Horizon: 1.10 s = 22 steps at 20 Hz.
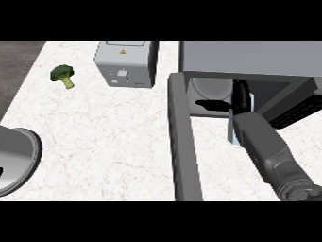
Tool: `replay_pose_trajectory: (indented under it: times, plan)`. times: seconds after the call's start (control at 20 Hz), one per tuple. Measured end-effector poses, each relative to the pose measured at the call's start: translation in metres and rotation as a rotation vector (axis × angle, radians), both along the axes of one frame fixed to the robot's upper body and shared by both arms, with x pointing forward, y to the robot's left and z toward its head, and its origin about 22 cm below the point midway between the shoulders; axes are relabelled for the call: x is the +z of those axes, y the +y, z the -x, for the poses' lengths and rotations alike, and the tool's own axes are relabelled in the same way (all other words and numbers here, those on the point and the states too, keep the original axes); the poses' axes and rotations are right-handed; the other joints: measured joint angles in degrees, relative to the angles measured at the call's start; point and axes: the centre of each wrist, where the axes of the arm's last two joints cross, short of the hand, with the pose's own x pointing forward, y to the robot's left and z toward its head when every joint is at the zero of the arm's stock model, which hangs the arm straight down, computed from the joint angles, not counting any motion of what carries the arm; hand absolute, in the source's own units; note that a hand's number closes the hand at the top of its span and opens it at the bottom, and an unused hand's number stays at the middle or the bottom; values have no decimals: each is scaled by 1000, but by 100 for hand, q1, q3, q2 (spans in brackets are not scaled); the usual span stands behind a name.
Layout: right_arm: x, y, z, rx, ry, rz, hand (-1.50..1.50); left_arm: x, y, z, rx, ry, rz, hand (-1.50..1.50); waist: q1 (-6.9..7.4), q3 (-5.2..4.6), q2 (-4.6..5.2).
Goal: Pick up the milk, place it into the microwave and close the microwave
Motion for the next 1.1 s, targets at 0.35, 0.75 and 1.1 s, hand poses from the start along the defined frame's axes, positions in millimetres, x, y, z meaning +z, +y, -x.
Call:
replay_pose_trajectory:
  times: [0.35, 0.75, 1.1]
  plan:
    - [-27, 7, 22, 92, 33, -148, -150, -9, -16, 7, -88, 28, 20, -150, -170, -9, -71]
    - [-59, 15, 55, 261, 64, -318, -150, -2, -35, 2, -209, 42, 46, -150, -354, -23, -153]
    - [-74, 2, 87, 308, 43, -373, -150, -1, -49, -16, -327, 51, 6, 150, -451, -33, -193]
